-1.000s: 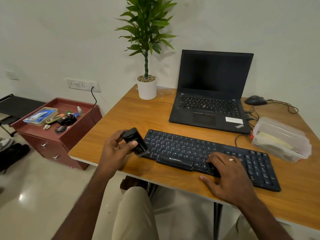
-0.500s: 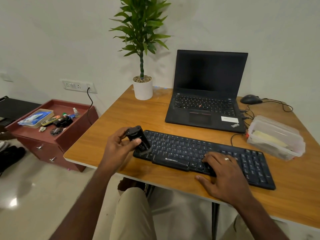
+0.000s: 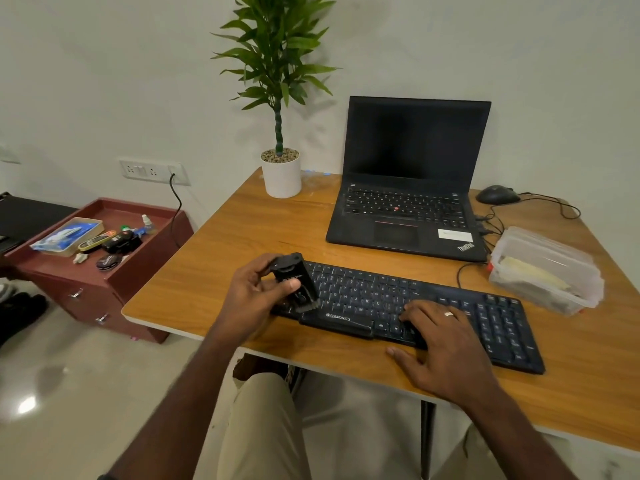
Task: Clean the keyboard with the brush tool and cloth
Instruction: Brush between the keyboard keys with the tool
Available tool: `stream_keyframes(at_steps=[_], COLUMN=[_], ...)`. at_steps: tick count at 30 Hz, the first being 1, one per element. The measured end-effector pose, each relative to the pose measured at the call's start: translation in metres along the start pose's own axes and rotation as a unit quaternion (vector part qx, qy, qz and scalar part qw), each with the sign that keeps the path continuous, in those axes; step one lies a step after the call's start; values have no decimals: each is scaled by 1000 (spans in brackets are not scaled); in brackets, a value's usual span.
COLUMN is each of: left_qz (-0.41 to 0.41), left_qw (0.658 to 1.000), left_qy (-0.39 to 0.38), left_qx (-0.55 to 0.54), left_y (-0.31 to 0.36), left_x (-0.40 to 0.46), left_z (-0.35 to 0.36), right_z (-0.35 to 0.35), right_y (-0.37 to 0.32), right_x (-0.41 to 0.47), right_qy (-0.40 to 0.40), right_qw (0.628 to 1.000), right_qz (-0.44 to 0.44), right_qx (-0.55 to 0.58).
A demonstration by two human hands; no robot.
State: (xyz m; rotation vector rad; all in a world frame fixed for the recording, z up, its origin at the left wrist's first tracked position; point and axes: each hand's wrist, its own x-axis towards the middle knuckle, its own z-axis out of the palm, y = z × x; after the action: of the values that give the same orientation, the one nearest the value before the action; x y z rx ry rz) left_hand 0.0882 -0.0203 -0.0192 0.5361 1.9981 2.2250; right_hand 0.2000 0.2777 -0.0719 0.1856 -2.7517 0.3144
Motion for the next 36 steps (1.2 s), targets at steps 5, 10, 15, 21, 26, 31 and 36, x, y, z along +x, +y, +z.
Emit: stream_keyframes(at_steps=[5, 10, 15, 21, 26, 31, 36], left_qz=[-2, -2, -9, -30, -37, -32, -23], left_qw=[999, 992, 989, 998, 996, 991, 998], left_qy=[-33, -110, -146, -24, -71, -127, -11], left_qx=[34, 54, 11, -45, 30, 0, -56], left_y=[-4, -11, -17, -10, -10, -20, -12], left_x=[2, 3, 6, 9, 5, -1, 4], left_z=[7, 59, 92, 52, 51, 95, 55], right_z=[0, -1, -4, -5, -4, -4, -6], right_y=[0, -2, -4, -3, -2, -4, -3], right_x=[1, 1, 0, 1, 1, 0, -1], right_qy=[0, -5, -7, -7, -4, -8, -6], right_qw=[1000, 1000, 999, 999, 999, 999, 999], right_qz=[0, 4, 24, 26, 21, 23, 26], right_qx=[-1, 2, 26, 30, 28, 35, 47])
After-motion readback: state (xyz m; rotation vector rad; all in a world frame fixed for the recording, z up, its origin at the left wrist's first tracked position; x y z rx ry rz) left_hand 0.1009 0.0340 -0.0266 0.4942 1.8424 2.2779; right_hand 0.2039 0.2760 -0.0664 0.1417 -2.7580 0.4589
